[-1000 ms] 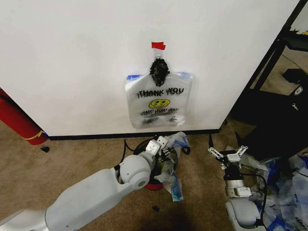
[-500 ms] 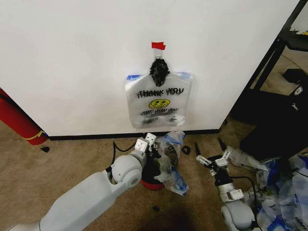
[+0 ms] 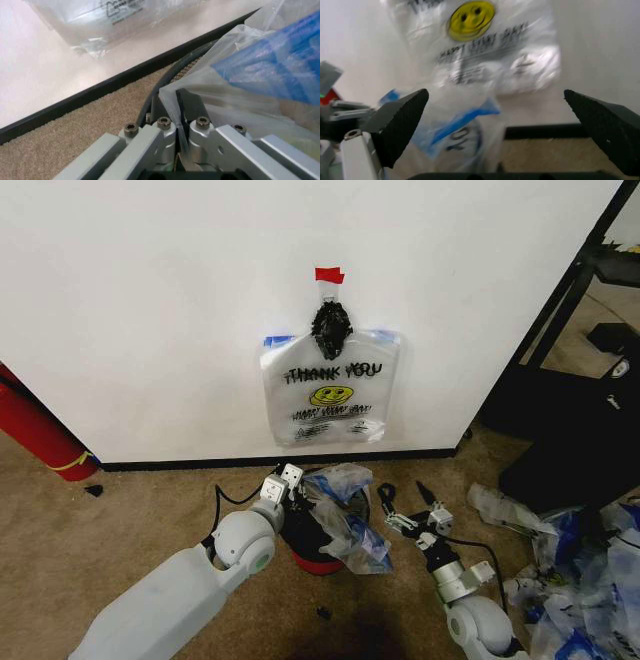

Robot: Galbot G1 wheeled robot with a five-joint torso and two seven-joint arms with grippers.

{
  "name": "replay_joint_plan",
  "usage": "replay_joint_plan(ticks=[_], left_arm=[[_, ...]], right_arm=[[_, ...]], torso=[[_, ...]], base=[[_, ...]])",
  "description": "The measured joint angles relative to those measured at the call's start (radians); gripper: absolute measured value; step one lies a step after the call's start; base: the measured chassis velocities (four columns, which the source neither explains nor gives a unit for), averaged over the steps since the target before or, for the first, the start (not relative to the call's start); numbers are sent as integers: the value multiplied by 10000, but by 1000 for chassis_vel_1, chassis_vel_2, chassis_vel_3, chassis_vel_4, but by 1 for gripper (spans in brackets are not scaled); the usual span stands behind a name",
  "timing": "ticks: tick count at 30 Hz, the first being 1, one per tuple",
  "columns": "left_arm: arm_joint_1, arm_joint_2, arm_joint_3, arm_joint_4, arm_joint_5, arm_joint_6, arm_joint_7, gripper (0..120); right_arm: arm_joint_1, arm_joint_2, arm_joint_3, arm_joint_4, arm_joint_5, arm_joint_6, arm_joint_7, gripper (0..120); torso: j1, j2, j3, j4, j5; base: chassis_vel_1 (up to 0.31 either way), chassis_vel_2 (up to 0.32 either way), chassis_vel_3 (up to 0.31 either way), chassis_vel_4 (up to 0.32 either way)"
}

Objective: Pick up the garbage bag from the wall and place it over the trash bin.

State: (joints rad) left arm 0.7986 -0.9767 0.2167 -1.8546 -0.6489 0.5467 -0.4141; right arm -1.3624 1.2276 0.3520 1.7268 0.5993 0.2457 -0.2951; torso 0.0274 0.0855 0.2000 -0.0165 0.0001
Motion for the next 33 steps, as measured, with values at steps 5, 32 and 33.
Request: replay_joint_plan(ticks=[5,32,33], left_arm=[[71,81,-70,-29,95,-103,150,0],[-190,-96,376,-160,169,-240,172,0],[-181,-96,365,-151,173,-244,170,0]], right_arm=[[609,-910,-663,280,302,-1573,282,100],[3608,-1325,-1684,-47,3211,-9566,2922,98],[3643,-1297,-1715,-32,3249,-9655,3060,98]], torso=[[0,0,0,0,0],[1,0,1,1,-4],[1,0,1,0,-3]], base=[[0,0,0,0],[0,0,0,0],[0,0,0,0]])
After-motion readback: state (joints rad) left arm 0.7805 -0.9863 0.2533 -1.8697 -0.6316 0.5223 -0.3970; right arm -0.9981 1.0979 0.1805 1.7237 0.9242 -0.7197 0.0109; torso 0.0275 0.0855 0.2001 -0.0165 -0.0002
